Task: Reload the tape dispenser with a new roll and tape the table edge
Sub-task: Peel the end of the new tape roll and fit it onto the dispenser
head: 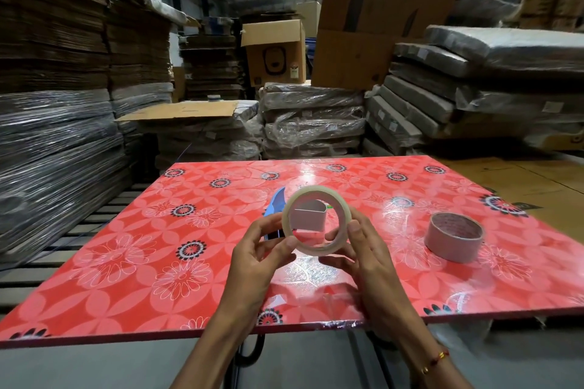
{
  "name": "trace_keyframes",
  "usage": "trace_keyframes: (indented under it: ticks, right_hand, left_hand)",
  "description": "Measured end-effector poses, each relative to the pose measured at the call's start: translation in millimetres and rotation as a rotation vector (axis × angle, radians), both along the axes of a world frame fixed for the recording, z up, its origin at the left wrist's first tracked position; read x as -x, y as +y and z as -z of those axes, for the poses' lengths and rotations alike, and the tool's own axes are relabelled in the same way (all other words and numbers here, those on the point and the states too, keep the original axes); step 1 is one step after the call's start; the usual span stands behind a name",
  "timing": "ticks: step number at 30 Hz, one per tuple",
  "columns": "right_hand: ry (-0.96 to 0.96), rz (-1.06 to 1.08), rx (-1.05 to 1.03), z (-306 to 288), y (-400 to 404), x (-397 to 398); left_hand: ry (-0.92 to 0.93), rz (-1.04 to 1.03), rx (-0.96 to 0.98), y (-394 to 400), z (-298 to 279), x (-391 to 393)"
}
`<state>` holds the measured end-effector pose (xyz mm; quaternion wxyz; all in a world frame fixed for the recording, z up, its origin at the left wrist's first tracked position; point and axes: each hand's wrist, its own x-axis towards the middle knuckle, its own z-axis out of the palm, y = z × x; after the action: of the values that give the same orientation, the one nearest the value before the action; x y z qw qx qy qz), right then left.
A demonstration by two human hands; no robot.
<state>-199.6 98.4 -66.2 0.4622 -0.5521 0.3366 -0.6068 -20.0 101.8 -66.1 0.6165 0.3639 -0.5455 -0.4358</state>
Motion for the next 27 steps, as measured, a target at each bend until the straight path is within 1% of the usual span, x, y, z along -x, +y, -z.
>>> trace_keyframes:
  ticks: [3, 9, 13, 15, 17, 19, 23, 27]
  right_hand:
    - [0.010, -0.049, -0.016, -2, 0, 0]
    - [0.098, -0.105, -0.009, 3, -4, 1]
    - [0.228, -0.109, 0.043, 5, -4, -2]
    - [0.339, -0.096, 0.079, 6, -4, -2]
    - [0.397, -0.098, 0.089, 7, -3, -2]
    - [0.417, -0.103, 0.083, 6, -3, -3]
    - [0.410, -0.044, 0.063, 8, -4, -4]
    - [0.327, 0.048, 0.028, 10, -4, -4]
  left_hand:
    - [0.053, -0.011, -0.008, 0, 4, -3]
    - [0.185, -0.028, -0.041, -2, 6, -6]
    - [0.266, -0.072, -0.067, -2, 7, -8]
    - [0.280, -0.080, -0.077, -2, 6, -8]
    - [0.285, -0.087, -0.080, -2, 6, -7]
    - [0.250, -0.103, -0.064, -2, 7, -7]
    - [0.009, -0.136, -0.022, -2, 11, -6]
    - [-0.106, -0.013, 0.041, 1, 12, -3]
